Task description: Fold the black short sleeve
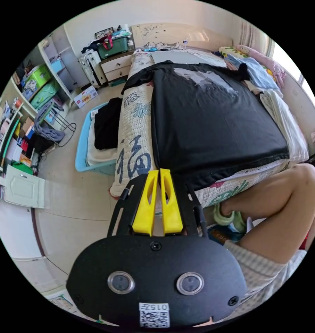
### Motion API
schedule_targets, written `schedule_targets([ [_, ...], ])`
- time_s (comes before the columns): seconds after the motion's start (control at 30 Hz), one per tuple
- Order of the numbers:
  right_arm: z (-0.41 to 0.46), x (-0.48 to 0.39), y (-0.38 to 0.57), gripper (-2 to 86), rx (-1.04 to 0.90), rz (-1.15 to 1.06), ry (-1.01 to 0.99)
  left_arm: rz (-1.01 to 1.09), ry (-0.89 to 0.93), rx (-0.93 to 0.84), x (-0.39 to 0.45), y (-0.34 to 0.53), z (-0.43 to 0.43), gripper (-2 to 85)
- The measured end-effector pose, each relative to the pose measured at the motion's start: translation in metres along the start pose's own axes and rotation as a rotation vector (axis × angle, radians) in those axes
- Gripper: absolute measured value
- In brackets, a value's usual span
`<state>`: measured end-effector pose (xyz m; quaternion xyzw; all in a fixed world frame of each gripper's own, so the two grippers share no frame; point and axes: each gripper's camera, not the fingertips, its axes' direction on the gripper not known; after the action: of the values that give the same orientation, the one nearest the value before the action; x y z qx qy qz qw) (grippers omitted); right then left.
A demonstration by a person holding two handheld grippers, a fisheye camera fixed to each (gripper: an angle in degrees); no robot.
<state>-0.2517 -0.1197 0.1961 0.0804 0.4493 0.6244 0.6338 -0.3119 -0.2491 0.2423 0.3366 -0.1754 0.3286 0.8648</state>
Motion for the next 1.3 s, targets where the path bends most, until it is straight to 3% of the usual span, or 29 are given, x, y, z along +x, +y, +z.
schedule_targets([
  [0.17, -0.126, -0.019, 0.002, 3.9, 0.072, -0.004, 0.107, 0.111, -0.135, -0.034, 0.035, -0.010, 0.001, -0.3],
  [0.4, -0.228, -0.031, 0.040, 3.5, 0.111, 0.085, 0.248, 0.072, -0.008, -0.022, 0.020, -0.012, 0.001, -0.3],
  [0.63, -0.341, -0.088, 0.095, 3.4, 0.258, 0.200, 0.371, 0.317, -0.179, 0.047, 0.053, 0.002, 0.003, -0.4],
  [0.87, -0.466, -0.183, 0.126, 3.0, 0.360, 0.175, 0.531, 0.291, 0.004, 0.115, 0.016, 0.010, 0.005, -0.1],
  [1.1, -0.563, -0.231, 0.162, 2.4, 0.376, 0.154, 0.607, 0.280, -0.014, 0.169, 0.011, 0.022, 0.010, -0.3],
  [1.3, -0.635, -0.234, 0.174, 2.1, 0.429, 0.152, 0.557, 0.193, 0.024, 0.180, -0.005, 0.025, 0.016, -0.3],
])
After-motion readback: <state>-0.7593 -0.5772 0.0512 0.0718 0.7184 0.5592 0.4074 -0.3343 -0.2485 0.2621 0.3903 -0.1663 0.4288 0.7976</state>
